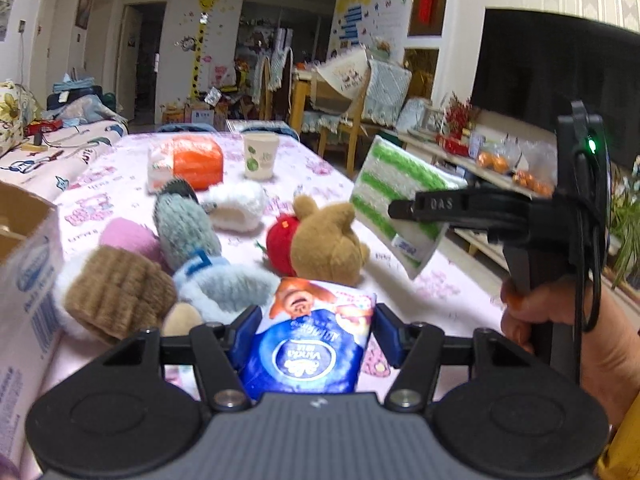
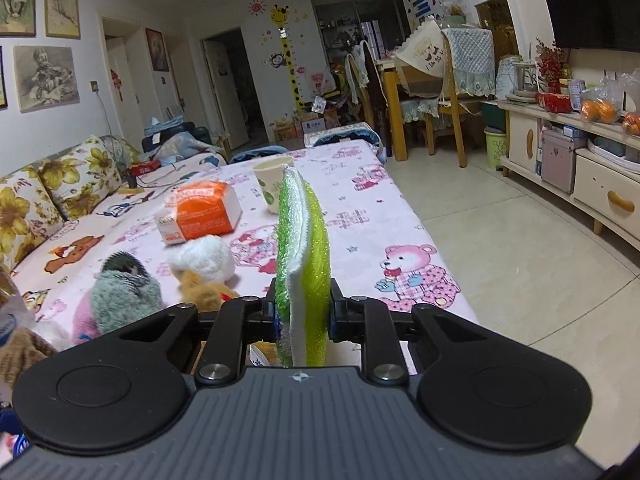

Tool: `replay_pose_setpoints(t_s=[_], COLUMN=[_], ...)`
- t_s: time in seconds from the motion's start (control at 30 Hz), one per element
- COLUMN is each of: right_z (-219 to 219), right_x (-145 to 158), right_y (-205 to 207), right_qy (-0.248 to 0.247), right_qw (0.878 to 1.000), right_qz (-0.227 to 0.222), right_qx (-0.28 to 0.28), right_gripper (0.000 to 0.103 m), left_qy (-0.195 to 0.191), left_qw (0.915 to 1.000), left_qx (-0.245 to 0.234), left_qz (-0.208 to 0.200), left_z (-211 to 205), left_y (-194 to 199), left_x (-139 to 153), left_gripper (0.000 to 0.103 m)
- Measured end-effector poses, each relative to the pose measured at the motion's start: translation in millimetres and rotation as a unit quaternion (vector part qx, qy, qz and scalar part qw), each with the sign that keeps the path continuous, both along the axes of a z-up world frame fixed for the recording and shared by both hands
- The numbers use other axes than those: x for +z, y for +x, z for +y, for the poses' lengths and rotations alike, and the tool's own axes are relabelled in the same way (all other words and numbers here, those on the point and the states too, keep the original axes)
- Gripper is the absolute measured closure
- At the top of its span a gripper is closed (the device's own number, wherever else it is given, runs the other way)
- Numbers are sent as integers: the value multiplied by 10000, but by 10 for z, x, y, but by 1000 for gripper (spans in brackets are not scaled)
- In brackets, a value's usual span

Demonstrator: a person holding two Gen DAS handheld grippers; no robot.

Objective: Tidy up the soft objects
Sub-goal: 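Carry sponge in right tool while left tool carries tissue pack to the box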

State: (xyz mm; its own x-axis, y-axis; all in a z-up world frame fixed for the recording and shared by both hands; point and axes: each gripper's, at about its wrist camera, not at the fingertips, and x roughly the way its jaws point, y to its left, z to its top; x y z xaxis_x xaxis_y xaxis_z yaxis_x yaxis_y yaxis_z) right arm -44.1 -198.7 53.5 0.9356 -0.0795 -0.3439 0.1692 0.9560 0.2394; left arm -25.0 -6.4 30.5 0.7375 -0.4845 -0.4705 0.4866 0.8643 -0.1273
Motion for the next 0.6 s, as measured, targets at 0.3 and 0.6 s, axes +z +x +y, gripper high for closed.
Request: replay_pose_setpoints(t_s=[0.3,0.6], right_z=[149,318], right_x=[121,195], right_y=[-85,-75], right_qy=[13,130], right_qw=[9993,9967], right_qz=[-178,-411], right_qx=[313,688], right_gripper=[79,79], left_qy=[-333,-652], left_qw=[9985,9942], left_qx=[335,745], left_qz=[-282,-429], left_z=[273,541], left_y=[-33,-44], left_x=[210,354], left_gripper=[43,43])
